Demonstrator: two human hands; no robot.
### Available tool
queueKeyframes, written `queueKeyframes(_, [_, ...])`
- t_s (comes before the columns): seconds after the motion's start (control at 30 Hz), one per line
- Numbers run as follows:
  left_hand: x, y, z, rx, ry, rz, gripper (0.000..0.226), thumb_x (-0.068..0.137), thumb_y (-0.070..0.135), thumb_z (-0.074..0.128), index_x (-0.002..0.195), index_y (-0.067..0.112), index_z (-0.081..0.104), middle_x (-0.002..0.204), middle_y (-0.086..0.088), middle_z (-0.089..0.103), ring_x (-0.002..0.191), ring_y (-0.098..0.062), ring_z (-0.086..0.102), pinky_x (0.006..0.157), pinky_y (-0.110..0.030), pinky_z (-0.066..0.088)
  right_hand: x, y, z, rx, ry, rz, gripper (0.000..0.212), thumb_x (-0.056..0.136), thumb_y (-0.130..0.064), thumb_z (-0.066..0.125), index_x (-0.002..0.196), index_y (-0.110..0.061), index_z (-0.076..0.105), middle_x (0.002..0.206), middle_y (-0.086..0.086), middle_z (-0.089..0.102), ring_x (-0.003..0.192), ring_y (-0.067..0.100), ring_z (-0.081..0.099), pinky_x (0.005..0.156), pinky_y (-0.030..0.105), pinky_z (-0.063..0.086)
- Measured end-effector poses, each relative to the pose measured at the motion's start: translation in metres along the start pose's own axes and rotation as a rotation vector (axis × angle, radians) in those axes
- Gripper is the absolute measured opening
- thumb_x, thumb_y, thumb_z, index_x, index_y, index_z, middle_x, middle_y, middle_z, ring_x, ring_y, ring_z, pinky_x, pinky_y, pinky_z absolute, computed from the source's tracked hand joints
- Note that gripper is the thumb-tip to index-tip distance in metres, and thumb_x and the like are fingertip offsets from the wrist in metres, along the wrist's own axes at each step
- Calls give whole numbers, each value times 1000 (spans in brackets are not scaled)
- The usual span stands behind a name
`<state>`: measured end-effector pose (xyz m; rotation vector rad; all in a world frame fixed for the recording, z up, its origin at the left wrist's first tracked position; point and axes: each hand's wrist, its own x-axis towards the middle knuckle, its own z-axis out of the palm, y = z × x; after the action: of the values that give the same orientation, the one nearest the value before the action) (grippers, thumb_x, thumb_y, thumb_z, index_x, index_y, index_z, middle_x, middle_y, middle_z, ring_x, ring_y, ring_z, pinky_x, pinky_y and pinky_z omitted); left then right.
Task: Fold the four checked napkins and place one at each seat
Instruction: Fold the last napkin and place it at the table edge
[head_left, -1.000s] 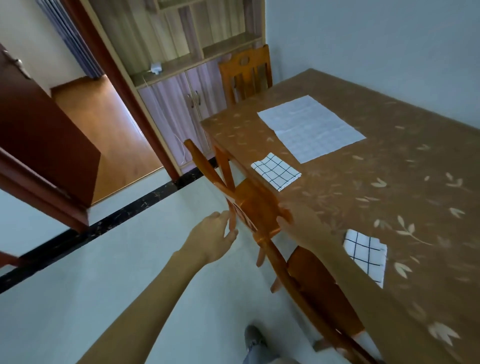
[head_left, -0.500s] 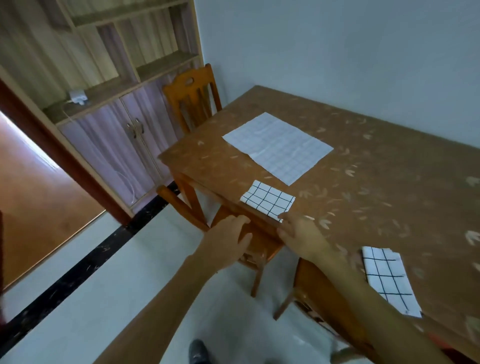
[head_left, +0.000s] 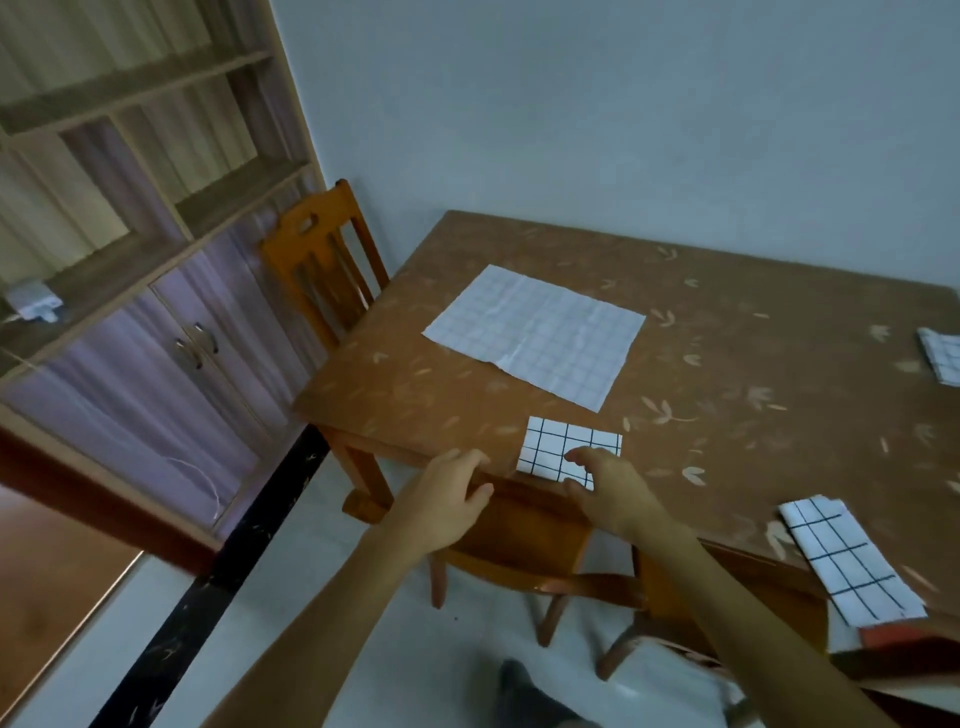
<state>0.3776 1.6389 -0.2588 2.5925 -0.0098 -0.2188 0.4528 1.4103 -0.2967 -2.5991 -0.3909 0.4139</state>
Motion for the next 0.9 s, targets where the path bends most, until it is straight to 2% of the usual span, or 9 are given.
queueKeyframes(0.13, [57,-24,-1,4,-54,36,43,103,37,51,144,24,46,143,-2,52,141,-21,40,110,-41,42,45,10,14,21,15,86,40,98,-28,55,136,-14,55,136,7,59,125,23,55,103,35,45])
queueKeyframes(0.2, [88,-33,3,-1,-108,50,44,103,35,51,146,28,43,147,-3,49,145,-21,34,114,-40,37,74,18,22,66,44,138,39,98,-28,54,135,-14,56,135,7,61,123,23,57,101,35,47])
queueKeyframes(0.33, [151,-50,17,-18,-220,42,46,103,32,52,147,30,40,146,3,46,140,-17,40,110,-31,37,134,34,34,156,74,277,36,98,-24,54,131,-11,58,130,10,64,120,26,59,98,38,49])
queueKeyframes(0.47, [208,-61,28,-40,-319,27,42,104,30,51,145,22,44,146,3,46,137,-14,42,102,-18,30,194,56,33,228,145,476,28,97,-17,51,122,-5,56,119,15,65,104,33,63,83,39,54])
queueKeyframes(0.57, [242,-72,41,-45,-366,2,43,103,33,50,145,25,45,144,5,47,134,-12,45,105,-22,36,240,74,28,225,128,684,36,98,-23,52,124,2,50,123,21,60,110,37,60,85,42,52])
queueKeyframes(0.67, [260,-83,53,-83,-394,-28,39,101,33,53,140,29,49,137,9,52,126,-9,51,106,-30,46,273,86,34,202,69,916,59,98,-40,53,135,5,44,136,21,53,125,36,55,94,42,50])
queueKeyframes(0.73, [267,-90,58,-104,-408,-44,38,101,31,54,139,29,50,135,9,53,123,-8,53,104,-27,46,288,88,42,148,22,988,70,100,-45,48,141,9,33,145,23,44,130,34,52,96,39,49])
queueKeyframes(0.8, [274,-95,61,-108,-427,-52,38,101,31,54,139,28,50,134,8,52,123,-8,52,102,-25,45,297,88,52,87,3,1005,68,101,-44,46,142,10,31,143,23,43,128,33,54,92,38,51])
queueKeyframes(0.9, [284,-100,63,-126,-425,-47,39,101,29,53,140,26,50,135,6,53,122,-9,52,102,-26,44,307,89,61,52,41,994,49,100,-29,51,134,5,42,132,20,51,118,31,60,85,37,54])
